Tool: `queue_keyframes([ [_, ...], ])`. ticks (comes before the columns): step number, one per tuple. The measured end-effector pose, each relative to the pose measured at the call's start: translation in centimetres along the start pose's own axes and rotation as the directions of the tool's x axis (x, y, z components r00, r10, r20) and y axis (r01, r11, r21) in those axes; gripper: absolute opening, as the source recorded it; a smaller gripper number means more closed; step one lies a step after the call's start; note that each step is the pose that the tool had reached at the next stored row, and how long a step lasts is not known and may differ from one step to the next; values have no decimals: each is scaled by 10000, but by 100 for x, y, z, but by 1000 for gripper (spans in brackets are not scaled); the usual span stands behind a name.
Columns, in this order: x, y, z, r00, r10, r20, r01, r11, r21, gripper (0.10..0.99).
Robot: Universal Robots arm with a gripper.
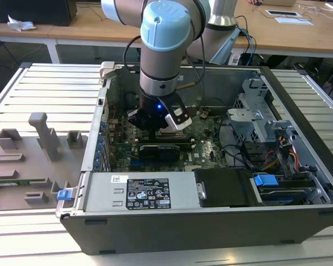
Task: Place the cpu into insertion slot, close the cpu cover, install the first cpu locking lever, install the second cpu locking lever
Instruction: 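Install the second cpu locking lever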
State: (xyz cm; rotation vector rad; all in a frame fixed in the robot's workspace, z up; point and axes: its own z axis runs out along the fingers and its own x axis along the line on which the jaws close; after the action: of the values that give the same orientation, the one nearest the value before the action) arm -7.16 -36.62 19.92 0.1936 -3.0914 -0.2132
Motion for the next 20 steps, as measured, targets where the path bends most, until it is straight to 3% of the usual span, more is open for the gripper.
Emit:
queue_keyframes([
  [5, 14, -15, -69, 10000, -2, 30, 2, 10000, -3, 110],
  [7, -16, -6, -124, 10000, -6, 35, 6, 10000, -50, 110],
  [10, -170, -17, -132, 10000, -3, -16, 2, 9999, -162, 110],
  [11, -217, -21, -134, 10000, 3, -50, -4, 9998, -182, 110],
  [12, -335, -31, -137, 9999, 14, -135, -17, 9998, -199, 110],
  [14, -430, -25, -139, 9998, 19, -174, -22, 9998, -198, 110],
  [15, -469, 14, -135, 9998, 23, -182, -25, 9999, -159, 110],
  [18, -502, 159, -141, 9997, 44, -223, -39, 9998, 183, 110],
  [20, -503, 194, -192, 9997, 50, -234, -44, 9996, 262, 110],
])
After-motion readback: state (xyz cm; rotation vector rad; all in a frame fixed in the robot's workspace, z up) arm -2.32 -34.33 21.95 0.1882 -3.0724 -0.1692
